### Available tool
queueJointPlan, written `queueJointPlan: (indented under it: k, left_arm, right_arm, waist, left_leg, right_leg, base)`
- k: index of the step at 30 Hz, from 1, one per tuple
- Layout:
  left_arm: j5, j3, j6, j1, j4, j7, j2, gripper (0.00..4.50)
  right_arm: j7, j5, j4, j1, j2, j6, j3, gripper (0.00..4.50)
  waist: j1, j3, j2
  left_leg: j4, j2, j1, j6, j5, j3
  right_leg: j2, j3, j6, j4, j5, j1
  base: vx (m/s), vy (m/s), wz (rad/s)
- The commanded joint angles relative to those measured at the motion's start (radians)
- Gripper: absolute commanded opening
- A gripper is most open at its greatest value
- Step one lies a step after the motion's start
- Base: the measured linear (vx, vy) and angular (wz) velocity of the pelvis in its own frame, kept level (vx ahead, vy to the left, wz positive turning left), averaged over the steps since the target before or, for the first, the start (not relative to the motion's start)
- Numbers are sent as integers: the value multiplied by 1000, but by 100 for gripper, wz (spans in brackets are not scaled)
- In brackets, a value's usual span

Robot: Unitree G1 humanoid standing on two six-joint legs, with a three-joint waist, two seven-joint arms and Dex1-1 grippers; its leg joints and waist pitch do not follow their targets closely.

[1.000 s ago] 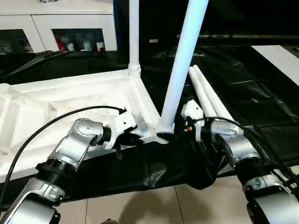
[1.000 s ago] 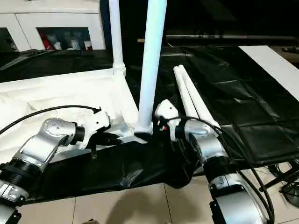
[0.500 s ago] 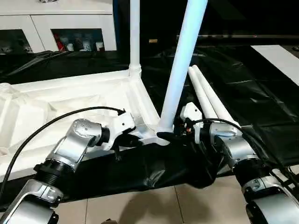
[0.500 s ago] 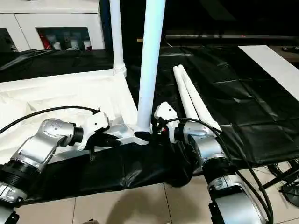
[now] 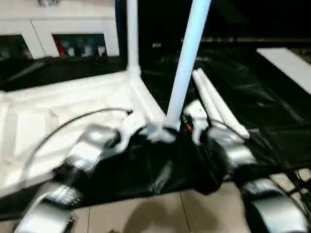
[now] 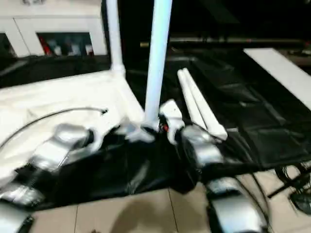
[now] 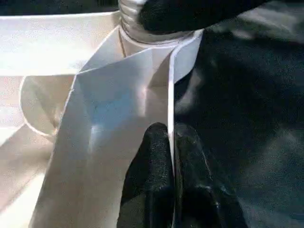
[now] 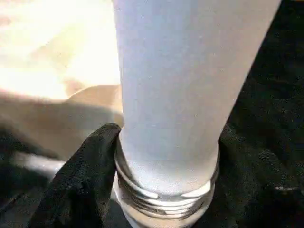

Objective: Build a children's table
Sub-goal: Rotate leg to tighten

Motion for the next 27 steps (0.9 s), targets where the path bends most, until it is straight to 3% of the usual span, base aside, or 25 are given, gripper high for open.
queueJointPlan:
  k: [1, 6, 9, 14, 17, 19, 22, 26, 27]
  left_arm:
    - [-17, 78, -6, -32, 33, 184, -53, 0]
    - [-2, 60, -8, -39, 38, 203, -93, 0]
    - [3, 38, -22, -31, 30, 157, -92, 0]
    - [-1, 23, -30, -17, 13, 111, -62, 0]
    - [-10, 10, -43, 7, -23, 34, -24, 0]
    - [-16, -6, -71, 26, -43, -45, 12, 0]
    - [-30, -33, -84, 51, -82, -150, 68, 0]
    - [-57, -44, -100, 68, -121, -242, 108, 0]
    - [-78, -53, -93, 80, -162, -305, 132, 0]
  right_arm:
    - [-138, 29, 98, 19, 37, 58, -46, 273]
    - [-173, 10, 130, -1, 79, 9, -31, 273]
    - [-99, -3, 134, -28, 97, -20, -13, 343]
    - [-73, -7, 129, -50, 81, -49, -17, 385]
    - [28, -25, 99, -44, 35, -73, 20, 391]
    - [184, -18, 50, -24, -12, -65, 45, 391]
    - [383, 3, -34, 14, -84, -47, 75, 391]
    - [492, -10, -89, 38, -148, -40, 117, 391]
    - [547, -8, -122, 49, -173, -34, 139, 391]
  waist:
    - [-2, -59, -6]
    - [4, -60, -6]
    - [3, -60, -7]
    - [-3, -59, -10]
    - [-6, -59, -9]
    - [-9, -62, -17]
    - [-3, -63, -12]
    - [1, -66, -11]
    - [5, -66, -5]
  left_leg:
    - [-73, 14, -1, 6, -186, 3]
    - [-71, 12, -9, 33, -160, 3]
    - [-72, 13, -10, 42, -163, 3]
    - [-74, 14, -10, 46, -181, 2]
    - [-73, 15, -12, 53, -168, 2]
    - [-68, 15, -17, 77, -132, 3]
    - [-65, 19, -15, 113, -98, 4]
    - [-59, 20, -12, 126, -52, 6]
    - [-58, 20, -10, 125, -51, 6]
  right_leg:
    - [-52, 50, -165, -81, -296, 52]
    - [-55, 49, -162, -78, -259, 55]
    - [-53, 48, -161, -79, -258, 55]
    - [-55, 48, -156, -82, -292, 54]
    - [-56, 47, -164, -80, -275, 55]
    - [-53, 47, -186, -72, -209, 60]
    - [-53, 49, -211, -62, -135, 59]
    - [-51, 48, -255, -50, -51, 57]
    - [-52, 49, -266, -49, -36, 57]
  base:
    - [0, 0, 0]
    - [0, 0, 0]
    - [0, 0, 0]
    - [0, 0, 0]
    - [0, 0, 0]
    - [0, 0, 0]
    - [0, 0, 0]
    - [0, 0, 0]
    - [0, 0, 0]
